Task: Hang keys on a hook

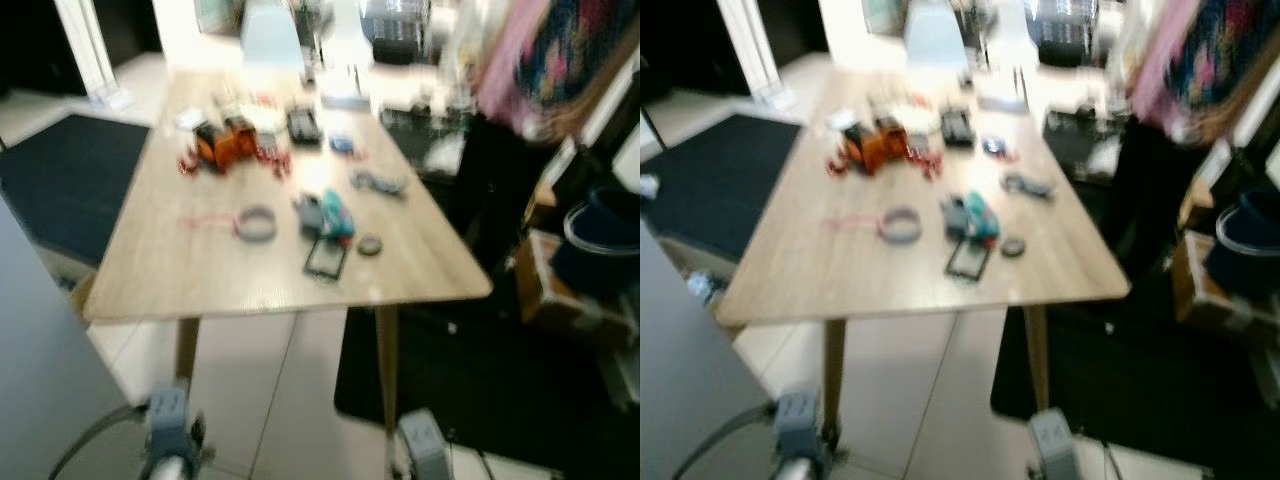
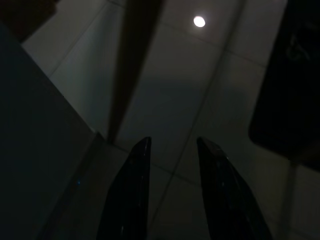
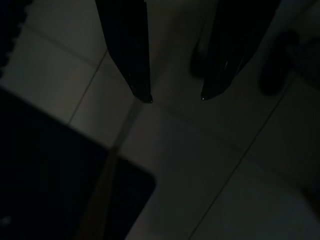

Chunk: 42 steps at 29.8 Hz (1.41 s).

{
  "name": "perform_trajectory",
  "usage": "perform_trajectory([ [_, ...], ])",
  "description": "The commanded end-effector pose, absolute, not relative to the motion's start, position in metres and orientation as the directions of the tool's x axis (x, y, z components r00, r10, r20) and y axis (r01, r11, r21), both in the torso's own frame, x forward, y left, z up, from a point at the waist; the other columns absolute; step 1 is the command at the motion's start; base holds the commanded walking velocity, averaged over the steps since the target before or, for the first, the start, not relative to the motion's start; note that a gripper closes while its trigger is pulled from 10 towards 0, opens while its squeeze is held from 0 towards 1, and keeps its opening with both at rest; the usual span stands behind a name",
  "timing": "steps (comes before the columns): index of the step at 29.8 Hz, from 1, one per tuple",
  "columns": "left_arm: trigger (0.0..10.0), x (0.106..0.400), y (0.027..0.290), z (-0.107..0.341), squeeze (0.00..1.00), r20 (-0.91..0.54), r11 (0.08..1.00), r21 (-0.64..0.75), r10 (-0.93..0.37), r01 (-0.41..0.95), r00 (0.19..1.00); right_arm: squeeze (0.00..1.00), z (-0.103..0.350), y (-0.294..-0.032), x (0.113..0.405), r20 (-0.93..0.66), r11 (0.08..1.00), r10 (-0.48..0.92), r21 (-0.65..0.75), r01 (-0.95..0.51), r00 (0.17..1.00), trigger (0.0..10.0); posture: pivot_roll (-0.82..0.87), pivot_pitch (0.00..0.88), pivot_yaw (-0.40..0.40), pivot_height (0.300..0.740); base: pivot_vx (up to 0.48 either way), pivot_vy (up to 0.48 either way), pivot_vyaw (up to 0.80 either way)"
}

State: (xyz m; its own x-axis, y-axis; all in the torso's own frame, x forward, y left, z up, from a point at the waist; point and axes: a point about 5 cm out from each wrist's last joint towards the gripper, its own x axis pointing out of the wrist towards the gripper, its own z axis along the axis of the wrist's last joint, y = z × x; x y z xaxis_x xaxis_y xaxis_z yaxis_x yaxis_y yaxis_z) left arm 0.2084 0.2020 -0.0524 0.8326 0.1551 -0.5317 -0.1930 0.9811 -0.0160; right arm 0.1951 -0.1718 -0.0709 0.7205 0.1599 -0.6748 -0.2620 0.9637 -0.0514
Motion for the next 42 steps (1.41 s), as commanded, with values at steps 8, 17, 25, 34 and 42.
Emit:
perform_trajectory([
  [8,10.0,0.1948,0.2094,-0.0596,0.00,-0.563,0.973,0.000,0.190,-0.230,0.804,0.00,-0.0715,-0.1623,0.1952,-0.672,0.960,0.185,-0.031,-0.277,0.717,10.0,0.08,0.052,-0.057,0.740,0.071,0.000,0.00],
  [17,10.0,0.1924,0.2173,-0.0584,0.00,-0.551,0.962,0.006,0.232,-0.274,0.802,0.00,-0.0719,-0.1619,0.1949,-0.676,0.959,0.187,-0.031,-0.282,0.712,10.0,0.08,0.045,-0.054,0.740,0.000,0.000,0.00],
  [25,10.0,0.1922,0.2156,-0.0580,0.00,-0.543,0.972,0.022,0.210,-0.236,0.813,0.00,-0.0727,-0.1619,0.1934,-0.679,0.959,0.188,-0.030,-0.283,0.709,10.0,0.08,0.041,-0.052,0.740,0.000,-0.232,0.00],
  [34,10.0,0.1920,0.2141,-0.0583,0.00,-0.544,0.974,0.022,0.202,-0.227,0.814,0.00,-0.0736,-0.1620,0.1915,-0.681,0.959,0.188,-0.029,-0.283,0.707,10.0,0.08,0.037,-0.048,0.740,0.000,-0.465,0.00],
  [42,10.0,0.1927,0.2142,-0.0583,0.00,-0.547,0.973,0.031,0.207,-0.228,0.811,0.00,-0.0739,-0.1618,0.1909,-0.682,0.960,0.185,-0.028,-0.279,0.707,10.0,0.08,0.041,-0.047,0.740,0.000,-0.173,0.00],
])
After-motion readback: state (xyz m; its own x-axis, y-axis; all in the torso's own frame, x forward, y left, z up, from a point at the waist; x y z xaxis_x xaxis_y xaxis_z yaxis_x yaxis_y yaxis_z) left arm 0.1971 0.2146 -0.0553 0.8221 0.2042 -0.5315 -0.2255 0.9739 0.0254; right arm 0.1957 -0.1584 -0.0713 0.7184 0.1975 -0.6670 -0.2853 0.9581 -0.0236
